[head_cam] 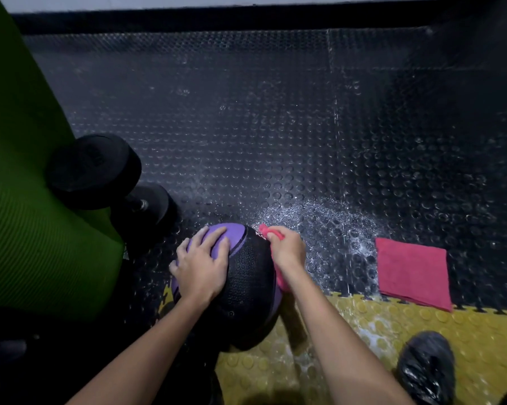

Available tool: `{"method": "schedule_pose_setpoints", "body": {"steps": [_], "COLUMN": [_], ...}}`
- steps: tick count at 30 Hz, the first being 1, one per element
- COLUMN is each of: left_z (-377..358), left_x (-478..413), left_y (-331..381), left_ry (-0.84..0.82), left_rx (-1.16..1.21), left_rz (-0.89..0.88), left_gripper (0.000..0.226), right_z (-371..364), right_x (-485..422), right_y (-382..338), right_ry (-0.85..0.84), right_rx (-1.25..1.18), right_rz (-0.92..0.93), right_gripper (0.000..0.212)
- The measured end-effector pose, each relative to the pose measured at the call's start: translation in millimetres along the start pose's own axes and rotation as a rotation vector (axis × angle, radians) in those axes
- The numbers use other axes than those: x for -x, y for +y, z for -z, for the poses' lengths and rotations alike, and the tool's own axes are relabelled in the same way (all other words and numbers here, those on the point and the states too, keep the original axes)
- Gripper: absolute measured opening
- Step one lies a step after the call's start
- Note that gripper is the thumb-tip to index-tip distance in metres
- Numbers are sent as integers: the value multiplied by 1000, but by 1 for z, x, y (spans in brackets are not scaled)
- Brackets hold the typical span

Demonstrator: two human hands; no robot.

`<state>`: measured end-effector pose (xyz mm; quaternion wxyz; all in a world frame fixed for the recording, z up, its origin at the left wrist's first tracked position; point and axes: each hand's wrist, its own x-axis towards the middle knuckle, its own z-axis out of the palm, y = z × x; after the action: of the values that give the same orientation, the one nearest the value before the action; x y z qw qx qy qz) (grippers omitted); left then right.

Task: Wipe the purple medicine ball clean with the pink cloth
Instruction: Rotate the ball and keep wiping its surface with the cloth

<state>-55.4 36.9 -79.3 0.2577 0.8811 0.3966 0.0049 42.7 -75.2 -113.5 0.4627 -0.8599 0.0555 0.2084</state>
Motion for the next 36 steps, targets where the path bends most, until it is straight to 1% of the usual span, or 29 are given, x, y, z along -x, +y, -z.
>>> {"method": "schedule_pose_setpoints", "body": {"steps": [1,4,6,8,11,12,13,15,18,20,21,22,25,26,27,28,31,33,35,36], "left_z": [-1,-1,1,1,-1,-1,-1,-1,1,3,3,3,1,0,-1,0,1,4,11,14], "left_x": [-1,-5,-5,-4,0,1,1,-3,-10,-10,-9,-8,-4,-4,-6,-9,-22,-34,-48,-56], "left_y": [2,1,-1,-1,2,3,4,4,1,-2,-2,-1,4,5,7,8,13,17,14,9], "left_ry": [-2,-6,-11,-6,-10,-8,-5,-10,-7,-7,-9,-8,-13,-11,-11,-13,-47,-97,-189,-250], "left_rx": [-4,-3,4,6,-1,0,-1,3,36,60,62,57,27,17,11,7,-2,-2,21,39], "left_rz": [4,14,14,14,22,23,23,22,35,27,23,20,34,37,41,49,86,83,55,23], "left_gripper": [34,33,33,34,35,35,34,33,32,31,31,31,32,33,33,34,34,34,38,45], "right_z": [0,-3,-6,-6,-6,-7,-8,-6,-6,-6,-6,-7,-1,0,0,-2,-12,-15,-10,-7], "right_x": [8,52,60,40,2,-4,-5,14,63,74,67,53,7,2,5,15,67,77,60,45], "right_y": [-3,-7,-6,-11,-24,-26,-26,-22,-6,5,9,12,12,11,9,7,9,13,7,5], "right_ry": [22,101,101,31,-59,-69,-62,-15,106,97,81,66,54,57,66,88,197,220,191,151], "right_rx": [19,22,45,109,133,130,146,208,158,124,97,45,-120,-141,-130,-100,-80,-117,-109,-85], "right_rz": [44,325,422,410,263,220,216,301,539,600,577,517,179,107,100,146,370,445,417,358], "right_gripper": [17,18,19,19,18,17,16,18,20,21,20,17,16,17,17,17,18,19,22,25]}}
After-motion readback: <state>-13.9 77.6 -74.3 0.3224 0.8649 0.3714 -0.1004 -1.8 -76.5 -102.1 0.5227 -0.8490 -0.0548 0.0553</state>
